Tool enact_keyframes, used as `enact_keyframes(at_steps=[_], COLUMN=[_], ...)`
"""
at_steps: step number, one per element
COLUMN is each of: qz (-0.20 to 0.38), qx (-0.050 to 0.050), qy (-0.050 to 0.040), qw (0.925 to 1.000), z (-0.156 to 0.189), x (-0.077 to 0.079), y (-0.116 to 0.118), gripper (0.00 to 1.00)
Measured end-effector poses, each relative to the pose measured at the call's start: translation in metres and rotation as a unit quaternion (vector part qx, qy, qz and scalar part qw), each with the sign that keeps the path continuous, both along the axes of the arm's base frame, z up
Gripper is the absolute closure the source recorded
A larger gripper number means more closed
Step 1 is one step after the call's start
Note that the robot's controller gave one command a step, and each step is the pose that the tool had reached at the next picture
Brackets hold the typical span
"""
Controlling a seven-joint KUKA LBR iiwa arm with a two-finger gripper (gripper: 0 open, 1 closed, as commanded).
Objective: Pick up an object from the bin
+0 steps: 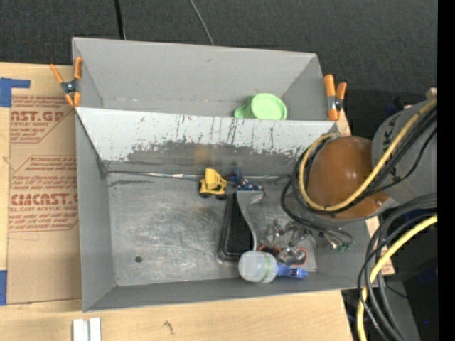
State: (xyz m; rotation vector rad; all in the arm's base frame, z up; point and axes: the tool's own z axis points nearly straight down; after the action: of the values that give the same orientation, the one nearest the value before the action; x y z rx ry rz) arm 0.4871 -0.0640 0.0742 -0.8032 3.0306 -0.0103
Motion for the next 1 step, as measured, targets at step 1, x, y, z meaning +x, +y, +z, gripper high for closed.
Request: enact_keyframes(at_steps=[1], qz=[0.0], qx=[0.004], qy=[-0.0182], qw=[0.9998], z=[0.0014], x=[0.008], y=[0.0041], gripper=[0.0])
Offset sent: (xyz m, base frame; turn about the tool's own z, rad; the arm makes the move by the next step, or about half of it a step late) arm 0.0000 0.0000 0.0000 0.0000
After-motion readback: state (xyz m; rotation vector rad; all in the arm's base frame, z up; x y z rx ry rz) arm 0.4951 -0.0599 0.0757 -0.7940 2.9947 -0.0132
